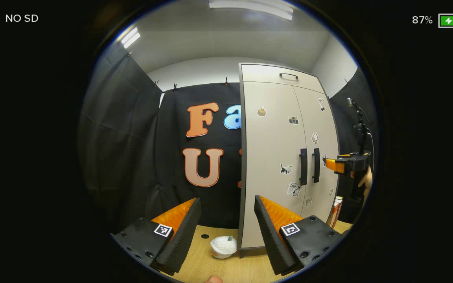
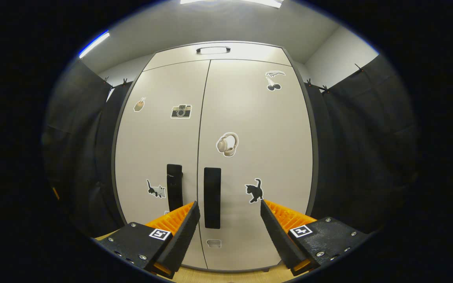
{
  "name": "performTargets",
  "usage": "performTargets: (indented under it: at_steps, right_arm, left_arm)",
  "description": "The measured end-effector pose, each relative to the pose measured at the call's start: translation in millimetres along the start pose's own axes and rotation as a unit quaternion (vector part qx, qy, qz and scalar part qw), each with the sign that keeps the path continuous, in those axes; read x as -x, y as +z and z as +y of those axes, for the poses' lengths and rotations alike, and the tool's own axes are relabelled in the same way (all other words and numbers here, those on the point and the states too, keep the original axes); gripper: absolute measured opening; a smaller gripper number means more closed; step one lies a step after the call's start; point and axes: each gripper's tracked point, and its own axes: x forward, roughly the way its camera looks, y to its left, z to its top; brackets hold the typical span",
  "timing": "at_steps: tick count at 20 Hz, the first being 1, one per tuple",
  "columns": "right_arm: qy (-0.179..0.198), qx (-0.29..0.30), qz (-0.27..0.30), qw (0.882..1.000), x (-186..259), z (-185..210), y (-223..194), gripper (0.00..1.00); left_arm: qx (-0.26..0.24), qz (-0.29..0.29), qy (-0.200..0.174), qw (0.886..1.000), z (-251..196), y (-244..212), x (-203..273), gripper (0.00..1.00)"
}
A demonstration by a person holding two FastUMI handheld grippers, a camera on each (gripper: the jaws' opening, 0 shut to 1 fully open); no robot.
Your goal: Open the right door of the double-door shoe cabinet with the right hand, and open the left door with the left hand.
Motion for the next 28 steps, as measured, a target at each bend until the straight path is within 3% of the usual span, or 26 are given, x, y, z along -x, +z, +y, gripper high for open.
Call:
performTargets:
  at_steps: [9,19,24,26,28]
  right_arm:
    - [-0.01,-0.013,0.026,1.0,-54,13,-10,0.93]
    - [0.001,-0.028,0.052,0.998,-75,27,-31,0.64]
    - [0.003,-0.04,0.056,0.998,-76,29,-35,0.41]
    - [0.006,-0.051,0.056,0.997,-76,30,-36,0.42]
    - [0.008,-0.052,0.055,0.997,-75,30,-36,0.34]
  left_arm:
    - [-0.015,-0.005,0.011,1.0,16,-2,2,0.82]
    - [-0.008,0.0,0.016,1.0,25,-10,-2,0.82]
    - [-0.004,0.003,0.016,1.0,25,-13,-2,0.82]
    - [-0.004,0.003,0.015,1.0,24,-13,-1,0.82]
    - [-0.005,0.004,0.016,1.0,24,-12,2,0.82]
